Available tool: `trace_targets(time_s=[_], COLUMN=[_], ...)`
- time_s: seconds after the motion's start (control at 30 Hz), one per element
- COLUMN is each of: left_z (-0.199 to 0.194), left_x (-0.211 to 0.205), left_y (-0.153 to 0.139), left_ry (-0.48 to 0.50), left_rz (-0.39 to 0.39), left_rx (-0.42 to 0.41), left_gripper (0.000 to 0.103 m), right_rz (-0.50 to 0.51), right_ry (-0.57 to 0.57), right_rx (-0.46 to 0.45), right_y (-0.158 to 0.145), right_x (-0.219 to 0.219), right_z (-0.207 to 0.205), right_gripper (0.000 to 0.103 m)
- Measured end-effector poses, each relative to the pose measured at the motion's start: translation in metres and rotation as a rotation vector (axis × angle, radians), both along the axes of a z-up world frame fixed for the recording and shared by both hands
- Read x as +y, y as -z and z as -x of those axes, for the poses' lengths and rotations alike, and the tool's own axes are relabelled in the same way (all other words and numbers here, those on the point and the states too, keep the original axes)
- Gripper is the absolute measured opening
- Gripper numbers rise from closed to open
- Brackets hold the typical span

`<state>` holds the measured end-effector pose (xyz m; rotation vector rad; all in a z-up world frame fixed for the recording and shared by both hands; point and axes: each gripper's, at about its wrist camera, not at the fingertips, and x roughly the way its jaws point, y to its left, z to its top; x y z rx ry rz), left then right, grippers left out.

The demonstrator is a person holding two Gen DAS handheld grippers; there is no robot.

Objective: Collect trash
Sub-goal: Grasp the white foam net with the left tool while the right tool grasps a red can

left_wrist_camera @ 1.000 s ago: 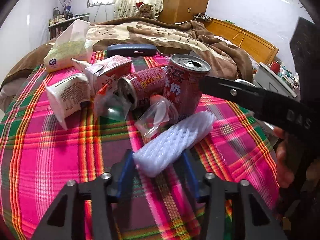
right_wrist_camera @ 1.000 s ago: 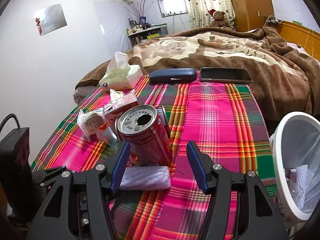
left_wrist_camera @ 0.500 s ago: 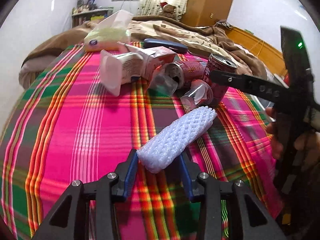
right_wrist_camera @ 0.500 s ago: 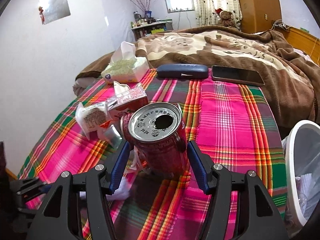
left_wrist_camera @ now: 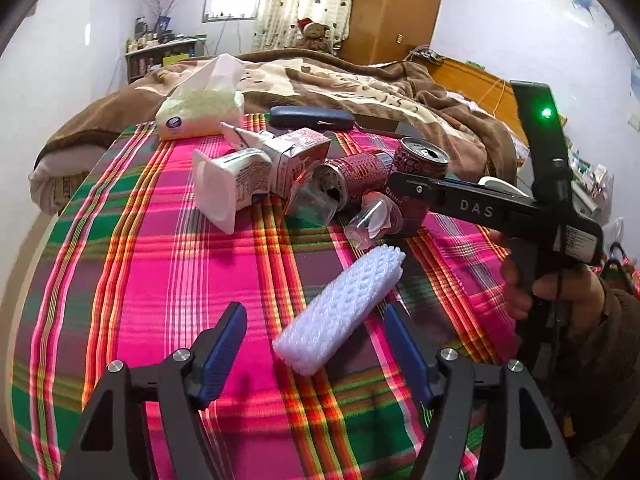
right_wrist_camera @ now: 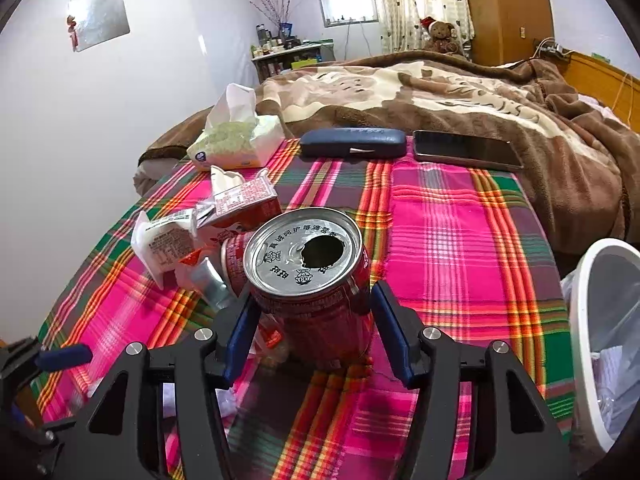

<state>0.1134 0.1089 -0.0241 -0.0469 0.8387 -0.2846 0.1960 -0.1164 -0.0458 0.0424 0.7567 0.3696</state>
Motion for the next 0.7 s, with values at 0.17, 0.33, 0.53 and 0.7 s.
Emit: trace_targets(time_s=[0.17,0.33,0.53,0.7], left_z=[-0.017,-0.030,-0.028,-0.028], left_x=[-0.011,-0.023,-0.040,-0.044], left_y=[0.007,0.021,0.032,0.032], left_ry=[0.056,0.091,0.116,0.108], left_rz=[-0.016,-0.060,-0.092,-0.079], left_rx=[0.029,0.064,0.087,0.091], left_gripper=[0.071,0.070,0.058,0.053], right_rz=[-0.013,-0.034,-0.049,-0.035], right_ry=[0.019,0.045,0.057,0.060], right_rx=[0.008,0.011,0.009,0.004], right_y=[-0.002,-0.004,-0.004,-0.003], right_x=[-0.010,-0.025,-0.034,-0.038], right_z=[0.005,0.012,0.018,0.025], right_gripper=[0.057,0.057,0.057,0.057])
